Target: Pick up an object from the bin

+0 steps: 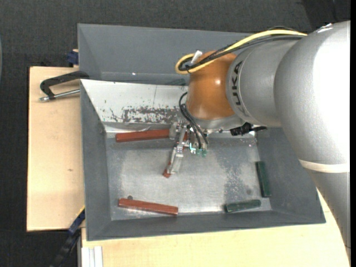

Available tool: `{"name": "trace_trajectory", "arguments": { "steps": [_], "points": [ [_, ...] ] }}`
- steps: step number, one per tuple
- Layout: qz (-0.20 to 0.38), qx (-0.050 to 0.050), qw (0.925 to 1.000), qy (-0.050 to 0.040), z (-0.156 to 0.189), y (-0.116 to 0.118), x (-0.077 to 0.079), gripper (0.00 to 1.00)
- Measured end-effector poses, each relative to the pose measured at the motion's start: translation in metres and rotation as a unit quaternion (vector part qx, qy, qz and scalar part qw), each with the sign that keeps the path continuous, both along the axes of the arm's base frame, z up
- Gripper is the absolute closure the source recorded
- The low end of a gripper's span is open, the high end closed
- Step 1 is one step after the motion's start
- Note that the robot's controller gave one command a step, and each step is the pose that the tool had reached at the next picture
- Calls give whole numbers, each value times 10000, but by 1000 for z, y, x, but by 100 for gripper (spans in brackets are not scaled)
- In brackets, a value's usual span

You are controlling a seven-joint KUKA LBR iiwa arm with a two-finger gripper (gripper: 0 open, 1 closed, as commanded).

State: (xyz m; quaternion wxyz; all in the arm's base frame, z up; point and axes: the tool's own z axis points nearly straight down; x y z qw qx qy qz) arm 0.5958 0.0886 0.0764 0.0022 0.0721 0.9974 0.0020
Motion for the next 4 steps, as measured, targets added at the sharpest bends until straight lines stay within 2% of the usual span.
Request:
{"name": "trace_trajectory", "arguments": {
  "steps": [1,2,3,4],
  "points": [
    [61,-8,10000,-2,-4,-12,8,0],
    [554,-22,9984,-52,-1,2,10,100],
    [562,-13,9984,-13,-5,4,8,0],
    [566,-14,9984,-5,-5,4,7,100]
  ]
}}
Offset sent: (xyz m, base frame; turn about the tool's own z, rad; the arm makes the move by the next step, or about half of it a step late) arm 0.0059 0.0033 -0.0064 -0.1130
